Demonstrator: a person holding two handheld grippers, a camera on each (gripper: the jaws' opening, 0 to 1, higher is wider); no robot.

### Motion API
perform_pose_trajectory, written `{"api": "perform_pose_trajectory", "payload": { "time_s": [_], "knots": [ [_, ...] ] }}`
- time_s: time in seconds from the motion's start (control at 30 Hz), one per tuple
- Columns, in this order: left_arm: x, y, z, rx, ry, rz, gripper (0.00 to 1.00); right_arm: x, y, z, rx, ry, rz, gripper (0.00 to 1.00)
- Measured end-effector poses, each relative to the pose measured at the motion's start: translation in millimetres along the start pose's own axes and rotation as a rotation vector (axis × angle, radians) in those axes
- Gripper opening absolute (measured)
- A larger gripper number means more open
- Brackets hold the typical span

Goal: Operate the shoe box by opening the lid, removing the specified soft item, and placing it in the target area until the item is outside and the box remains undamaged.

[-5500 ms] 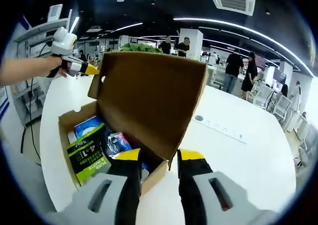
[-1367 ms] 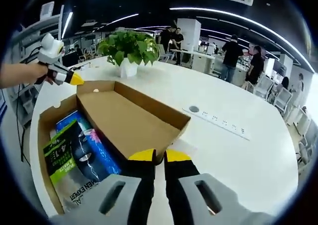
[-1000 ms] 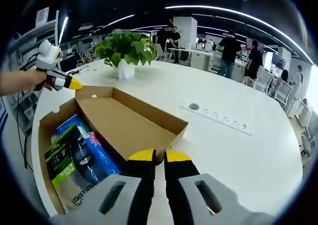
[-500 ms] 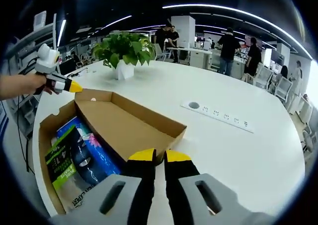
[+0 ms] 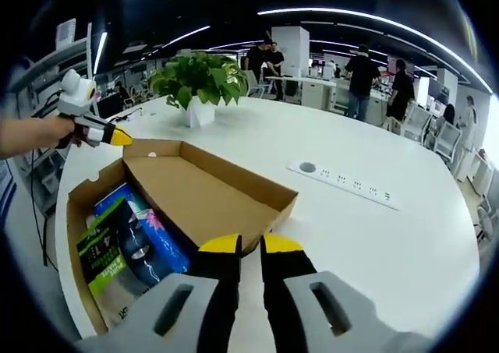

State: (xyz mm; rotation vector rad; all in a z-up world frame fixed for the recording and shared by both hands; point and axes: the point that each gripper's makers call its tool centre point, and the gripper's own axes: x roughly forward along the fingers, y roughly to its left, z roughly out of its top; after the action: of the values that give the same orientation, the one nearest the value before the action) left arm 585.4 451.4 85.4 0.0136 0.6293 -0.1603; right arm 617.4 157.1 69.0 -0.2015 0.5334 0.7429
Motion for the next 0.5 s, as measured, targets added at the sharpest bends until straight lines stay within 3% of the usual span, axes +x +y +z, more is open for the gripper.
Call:
{"api": "perform_pose_trajectory", "payload": {
  "time_s": [0.27,0.5],
  "knots": [
    [-15,-11.9,8.0,0.026,-0.036,-0.014,0.11,-15,10,-0.1,0.004,-0.018,0.042,0.18],
    [-22,-32.4,-1.0,0.050,-0.024,-0.053,0.18,-31,20,3.8,0.029,-0.051,0.064,0.22]
  ]
}}
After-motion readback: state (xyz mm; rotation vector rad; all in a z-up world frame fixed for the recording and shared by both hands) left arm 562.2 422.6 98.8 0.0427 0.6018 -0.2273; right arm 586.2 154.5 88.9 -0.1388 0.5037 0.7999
